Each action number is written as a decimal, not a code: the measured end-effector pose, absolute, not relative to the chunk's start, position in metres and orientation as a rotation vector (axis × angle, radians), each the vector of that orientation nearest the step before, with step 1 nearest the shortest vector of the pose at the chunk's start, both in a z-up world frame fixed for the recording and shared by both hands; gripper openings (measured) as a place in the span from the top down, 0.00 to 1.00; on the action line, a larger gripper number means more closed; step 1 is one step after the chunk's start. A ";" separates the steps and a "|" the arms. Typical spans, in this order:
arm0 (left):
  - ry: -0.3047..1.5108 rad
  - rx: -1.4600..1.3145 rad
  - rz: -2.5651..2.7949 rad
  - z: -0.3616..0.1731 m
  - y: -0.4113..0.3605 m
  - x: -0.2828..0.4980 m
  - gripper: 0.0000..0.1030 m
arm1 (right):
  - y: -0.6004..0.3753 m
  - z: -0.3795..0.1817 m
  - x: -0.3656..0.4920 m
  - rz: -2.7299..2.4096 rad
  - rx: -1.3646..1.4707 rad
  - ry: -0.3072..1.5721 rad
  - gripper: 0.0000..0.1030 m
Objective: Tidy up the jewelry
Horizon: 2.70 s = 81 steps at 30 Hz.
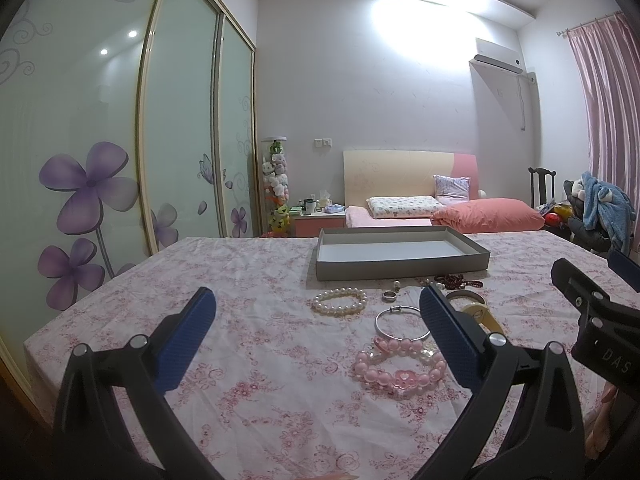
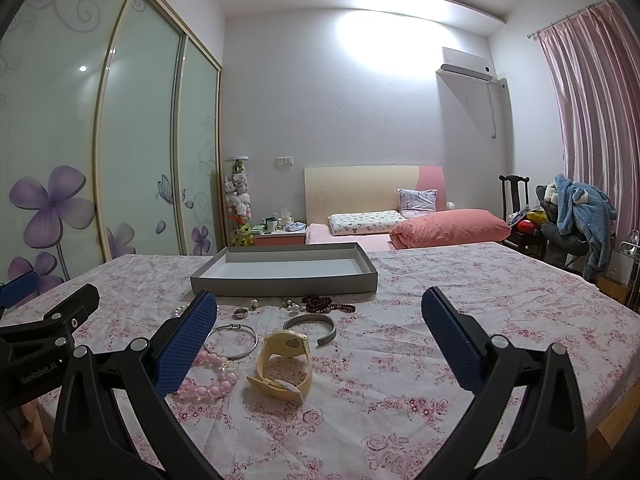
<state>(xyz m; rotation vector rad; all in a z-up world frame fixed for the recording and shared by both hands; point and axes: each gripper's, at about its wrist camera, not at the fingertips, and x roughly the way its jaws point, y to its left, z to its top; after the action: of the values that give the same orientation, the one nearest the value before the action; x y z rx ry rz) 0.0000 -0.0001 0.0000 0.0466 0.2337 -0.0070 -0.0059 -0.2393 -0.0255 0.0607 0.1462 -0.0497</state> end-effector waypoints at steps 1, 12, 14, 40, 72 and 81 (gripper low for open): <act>0.234 0.046 -0.007 0.000 0.000 0.000 0.04 | -0.239 -0.025 -0.006 -0.051 0.061 0.146 0.02; 0.236 0.047 -0.008 0.000 0.000 0.000 0.04 | -0.239 -0.025 -0.005 -0.050 0.061 0.147 0.02; 0.236 0.047 -0.007 0.000 0.000 0.000 0.04 | -0.238 -0.025 -0.005 -0.050 0.061 0.148 0.02; 0.770 -0.020 -0.208 -0.056 -0.006 0.096 0.15 | -0.253 -0.035 0.006 -0.073 0.103 0.191 0.02; 0.880 0.054 -0.089 -0.074 0.037 0.152 0.87 | -0.248 -0.054 0.088 0.009 0.150 0.597 0.02; 0.869 0.006 -0.055 -0.071 0.068 0.151 0.87 | -0.219 -0.070 0.129 -0.014 0.092 0.795 0.04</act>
<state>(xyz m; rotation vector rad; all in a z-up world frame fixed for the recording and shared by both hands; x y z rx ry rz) 0.1512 0.0683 -0.0712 0.0061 0.8688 -0.0548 0.1290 -0.2193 -0.0701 0.0918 0.7948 -0.0139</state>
